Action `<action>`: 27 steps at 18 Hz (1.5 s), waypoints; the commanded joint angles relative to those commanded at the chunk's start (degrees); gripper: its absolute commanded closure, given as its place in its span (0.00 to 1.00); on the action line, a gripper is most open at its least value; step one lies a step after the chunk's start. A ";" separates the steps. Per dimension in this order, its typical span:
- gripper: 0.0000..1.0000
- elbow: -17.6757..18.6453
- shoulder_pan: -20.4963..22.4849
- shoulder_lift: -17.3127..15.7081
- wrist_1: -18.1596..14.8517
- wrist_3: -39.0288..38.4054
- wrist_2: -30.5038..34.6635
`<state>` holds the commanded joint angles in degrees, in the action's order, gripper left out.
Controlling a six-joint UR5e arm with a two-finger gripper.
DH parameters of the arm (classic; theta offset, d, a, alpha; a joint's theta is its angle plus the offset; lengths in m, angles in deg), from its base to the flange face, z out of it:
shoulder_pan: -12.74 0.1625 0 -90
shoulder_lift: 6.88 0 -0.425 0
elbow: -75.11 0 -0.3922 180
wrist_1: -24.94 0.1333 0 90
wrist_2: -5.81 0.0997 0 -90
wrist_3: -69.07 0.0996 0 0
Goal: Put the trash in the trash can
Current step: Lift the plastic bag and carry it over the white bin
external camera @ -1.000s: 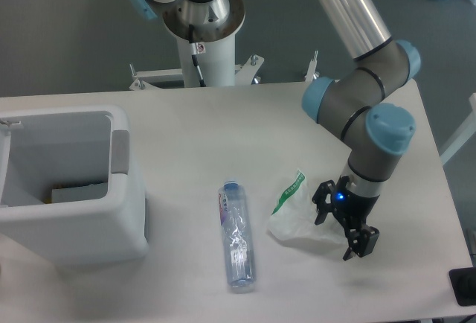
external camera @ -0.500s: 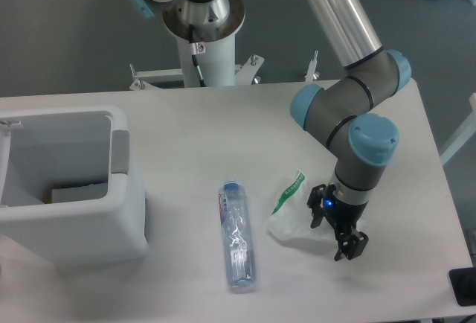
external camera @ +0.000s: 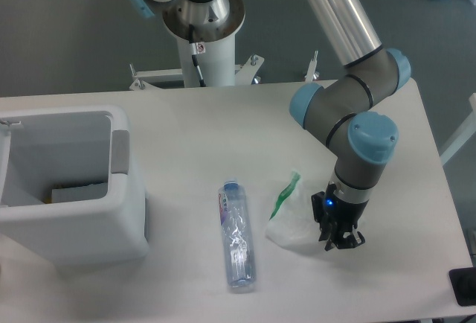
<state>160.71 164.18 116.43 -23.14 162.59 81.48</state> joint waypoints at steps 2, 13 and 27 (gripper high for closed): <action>1.00 0.53 0.00 -2.02 -0.53 -1.05 0.09; 1.00 -5.44 1.23 -17.92 -15.28 -18.53 -1.30; 1.00 -5.36 -3.16 -30.58 -15.73 -40.08 -24.69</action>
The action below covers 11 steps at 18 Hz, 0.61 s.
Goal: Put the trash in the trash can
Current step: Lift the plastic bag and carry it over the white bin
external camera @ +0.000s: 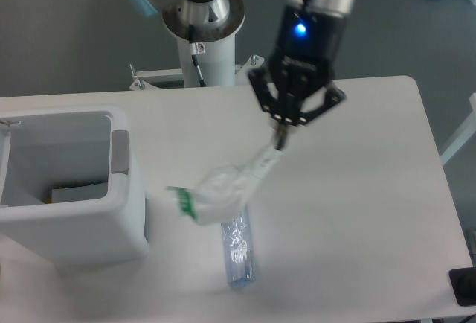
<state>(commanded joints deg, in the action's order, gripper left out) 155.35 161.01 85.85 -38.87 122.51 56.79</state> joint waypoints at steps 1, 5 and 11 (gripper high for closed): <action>1.00 0.09 -0.09 -0.97 0.00 -0.09 -1.23; 1.00 0.18 -1.92 -4.22 0.35 -1.75 -4.23; 1.00 3.69 -7.64 -6.87 0.79 -5.63 -3.97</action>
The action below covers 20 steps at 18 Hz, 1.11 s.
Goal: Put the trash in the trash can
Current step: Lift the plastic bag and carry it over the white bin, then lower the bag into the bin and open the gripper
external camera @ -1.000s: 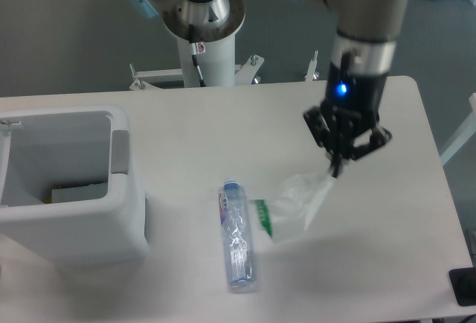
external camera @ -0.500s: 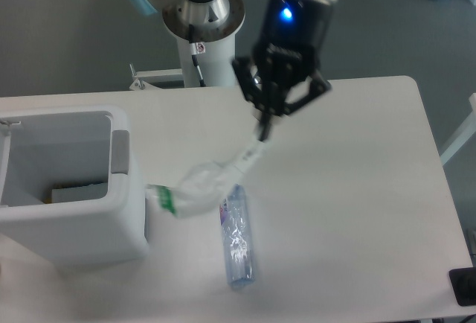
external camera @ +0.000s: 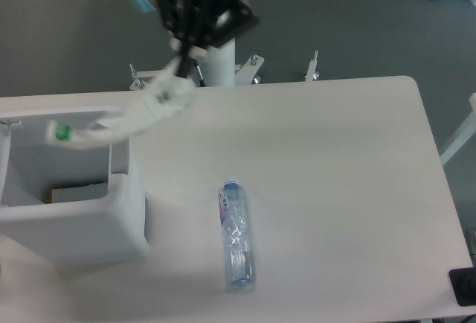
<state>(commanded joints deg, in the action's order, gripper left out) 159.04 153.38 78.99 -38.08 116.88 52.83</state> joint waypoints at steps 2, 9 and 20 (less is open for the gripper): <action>1.00 2.10 -0.71 0.00 1.84 -0.09 0.09; 1.00 7.48 -2.91 0.35 8.27 -0.09 0.53; 1.00 7.30 -7.74 4.48 8.18 -0.52 0.53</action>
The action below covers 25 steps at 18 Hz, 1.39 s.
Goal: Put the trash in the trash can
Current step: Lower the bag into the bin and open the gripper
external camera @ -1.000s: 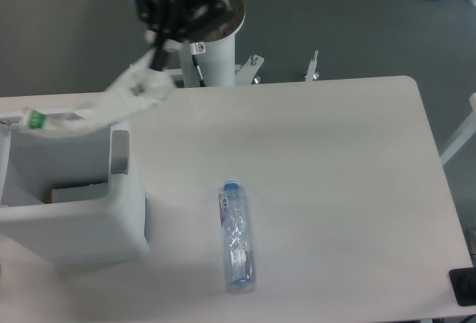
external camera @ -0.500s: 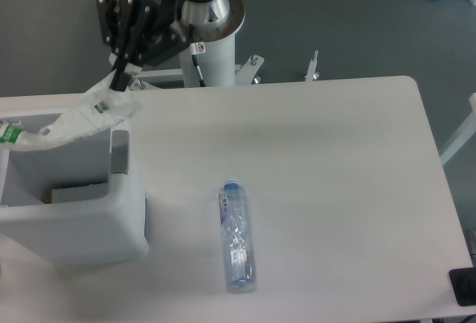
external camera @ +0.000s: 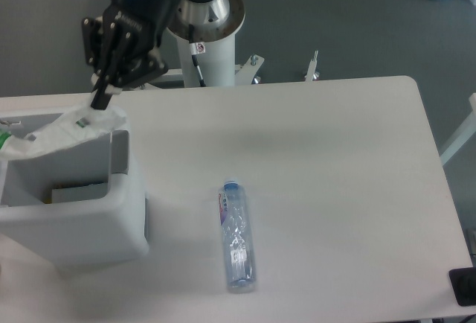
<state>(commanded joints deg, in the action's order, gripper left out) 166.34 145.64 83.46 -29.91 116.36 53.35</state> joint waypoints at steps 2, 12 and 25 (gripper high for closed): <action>1.00 0.17 -0.53 0.35 0.17 -0.35 0.00; 1.00 1.58 -5.89 3.25 -0.09 -0.35 4.48; 1.00 5.71 -9.58 2.38 -0.79 -0.18 11.78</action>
<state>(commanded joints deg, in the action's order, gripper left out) 172.05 136.05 85.84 -30.70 116.18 65.13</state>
